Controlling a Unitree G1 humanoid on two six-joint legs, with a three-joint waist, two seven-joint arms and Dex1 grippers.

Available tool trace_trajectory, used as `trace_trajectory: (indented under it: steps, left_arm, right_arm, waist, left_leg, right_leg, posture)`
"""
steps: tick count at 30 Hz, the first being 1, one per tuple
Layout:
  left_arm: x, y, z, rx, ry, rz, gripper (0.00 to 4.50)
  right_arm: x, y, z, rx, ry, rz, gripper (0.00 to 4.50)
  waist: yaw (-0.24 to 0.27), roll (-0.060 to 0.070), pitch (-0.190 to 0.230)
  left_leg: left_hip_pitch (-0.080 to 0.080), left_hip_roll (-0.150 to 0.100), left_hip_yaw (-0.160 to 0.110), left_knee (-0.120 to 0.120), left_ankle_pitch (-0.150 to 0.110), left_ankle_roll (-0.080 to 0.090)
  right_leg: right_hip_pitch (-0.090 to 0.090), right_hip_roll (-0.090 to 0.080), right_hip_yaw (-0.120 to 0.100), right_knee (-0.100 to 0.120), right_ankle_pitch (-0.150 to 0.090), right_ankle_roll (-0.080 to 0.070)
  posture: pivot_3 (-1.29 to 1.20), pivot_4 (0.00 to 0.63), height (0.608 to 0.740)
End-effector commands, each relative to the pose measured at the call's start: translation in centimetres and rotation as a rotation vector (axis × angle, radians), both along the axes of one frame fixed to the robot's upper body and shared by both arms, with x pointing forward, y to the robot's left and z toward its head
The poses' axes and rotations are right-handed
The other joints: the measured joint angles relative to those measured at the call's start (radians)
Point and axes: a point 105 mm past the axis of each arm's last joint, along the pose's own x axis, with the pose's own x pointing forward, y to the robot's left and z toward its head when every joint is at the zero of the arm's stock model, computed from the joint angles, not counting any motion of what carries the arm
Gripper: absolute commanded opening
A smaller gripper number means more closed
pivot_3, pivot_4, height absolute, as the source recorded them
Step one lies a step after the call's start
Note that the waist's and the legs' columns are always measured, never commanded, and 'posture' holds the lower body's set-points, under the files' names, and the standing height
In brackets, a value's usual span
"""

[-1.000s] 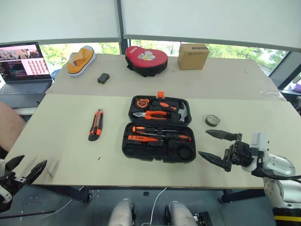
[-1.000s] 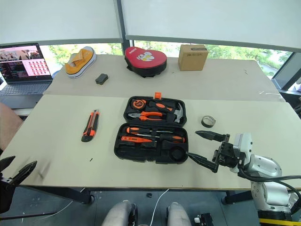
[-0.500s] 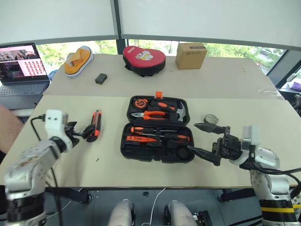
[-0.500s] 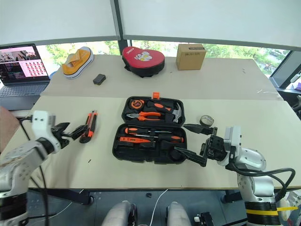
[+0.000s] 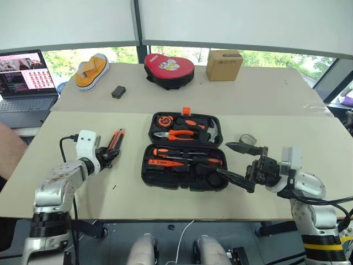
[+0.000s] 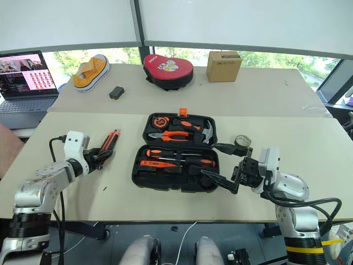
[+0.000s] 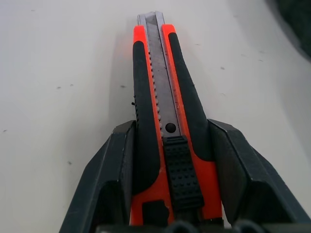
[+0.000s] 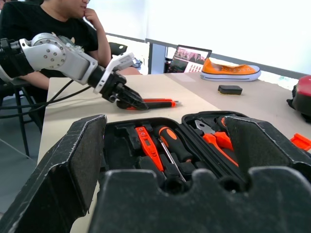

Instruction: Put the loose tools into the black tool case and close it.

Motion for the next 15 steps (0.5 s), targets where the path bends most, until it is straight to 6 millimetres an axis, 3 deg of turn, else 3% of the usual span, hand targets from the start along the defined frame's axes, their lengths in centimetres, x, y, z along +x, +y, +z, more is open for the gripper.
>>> trace_trajectory:
  steps: [1, 5, 7, 9, 11, 15]
  left_arm:
    - [-0.9, -0.3, 5.3, 0.097, -0.249, -0.274, 1.79]
    - [-4.1, -3.6, 6.7, 0.119, -0.232, -0.686, 1.79]
    - [-6.3, -7.0, 6.2, 0.189, -0.183, -0.972, 1.79]
    - [-7.7, -9.4, 5.3, 0.26, -0.13, -1.15, 1.79]
    - [-7.0, -11.8, 4.6, 0.299, -0.115, -1.177, 1.79]
    - [-6.1, -14.2, 3.6, 0.314, -0.075, -1.185, 1.79]
  right_arm:
    - [-0.6, -0.5, 1.2, -0.014, -0.039, 0.005, 4.5]
    - [-1.0, -1.6, 1.2, -0.047, -0.026, -0.011, 4.5]
    - [-1.9, -2.1, -0.1, -0.145, 0.009, 0.032, 4.5]
    - [-2.5, -2.6, -0.9, -0.201, 0.036, 0.053, 4.5]
    - [-2.9, -2.8, -1.1, -0.205, 0.054, 0.05, 4.5]
    - [-3.4, -2.8, -1.0, -0.193, 0.066, 0.044, 4.5]
  waist:
    - [0.0, 0.0, 0.0]
    - [0.004, 0.0, 0.0]
    - [0.011, 0.001, 0.0]
    - [0.019, 0.001, 0.0]
    - [0.018, 0.001, 0.0]
    - [0.011, 0.001, 0.0]
  left_leg:
    - [-0.001, 0.0, 0.0, 0.0, 0.0, -0.001]
    - [-0.004, -0.001, 0.002, -0.003, 0.001, -0.002]
    - [-0.005, -0.001, 0.003, -0.003, 0.001, -0.001]
    - [-0.006, -0.003, 0.003, -0.003, 0.0, 0.0]
    - [-0.006, -0.003, 0.004, -0.003, 0.0, 0.002]
    - [-0.007, -0.005, 0.004, -0.002, 0.001, 0.004]
  right_leg:
    - [-0.002, -0.001, 0.0, 0.0, 0.0, -0.001]
    - [-0.005, -0.006, -0.001, 0.0, 0.0, -0.002]
    - [-0.005, -0.006, -0.001, -0.002, 0.0, -0.002]
    - [-0.005, -0.007, -0.002, -0.004, -0.001, -0.002]
    - [-0.004, -0.006, -0.001, -0.005, 0.0, -0.002]
    - [-0.004, -0.001, 0.001, -0.005, 0.001, 0.002]
  posture:
    - [0.0, 0.15, 0.74]
    - [0.0, 0.15, 0.74]
    - [0.0, 0.15, 0.74]
    - [0.0, 0.15, 0.74]
    - [0.0, 0.15, 0.74]
    - [0.0, 0.15, 0.74]
